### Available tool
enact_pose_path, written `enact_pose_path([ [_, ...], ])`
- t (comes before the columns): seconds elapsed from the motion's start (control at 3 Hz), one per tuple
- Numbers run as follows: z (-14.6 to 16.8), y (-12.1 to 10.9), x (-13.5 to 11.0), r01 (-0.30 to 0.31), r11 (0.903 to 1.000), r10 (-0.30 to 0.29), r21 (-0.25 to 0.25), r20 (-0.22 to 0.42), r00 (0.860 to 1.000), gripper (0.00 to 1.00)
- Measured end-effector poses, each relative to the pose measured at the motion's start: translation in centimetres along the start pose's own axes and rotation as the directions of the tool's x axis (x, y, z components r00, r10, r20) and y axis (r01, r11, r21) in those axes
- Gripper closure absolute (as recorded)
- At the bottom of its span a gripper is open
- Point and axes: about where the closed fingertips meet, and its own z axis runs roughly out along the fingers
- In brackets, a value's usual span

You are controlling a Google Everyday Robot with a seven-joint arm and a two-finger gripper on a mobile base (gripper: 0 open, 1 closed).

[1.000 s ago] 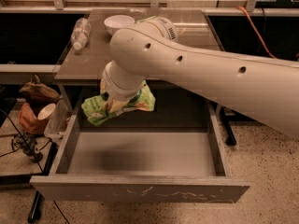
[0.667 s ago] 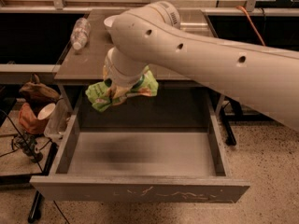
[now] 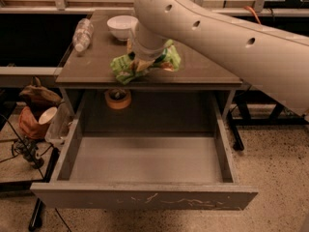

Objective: Pick green rice chip bag from top drawer and place on counter

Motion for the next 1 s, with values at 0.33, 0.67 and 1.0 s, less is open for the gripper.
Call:
enact_pose_path([
  [0.33,1.90,1.64,4.17,-0.115,0.9929,0.114,-0.032,-0.031,0.993,1.00],
  [0.67,1.84,1.59,4.25,-0.117,0.9926,0.116,-0.032,-0.032,0.993,1.00],
  [1.0,1.84,1.59,4.25,-0.117,0.9926,0.116,-0.032,-0.032,0.993,0.82],
])
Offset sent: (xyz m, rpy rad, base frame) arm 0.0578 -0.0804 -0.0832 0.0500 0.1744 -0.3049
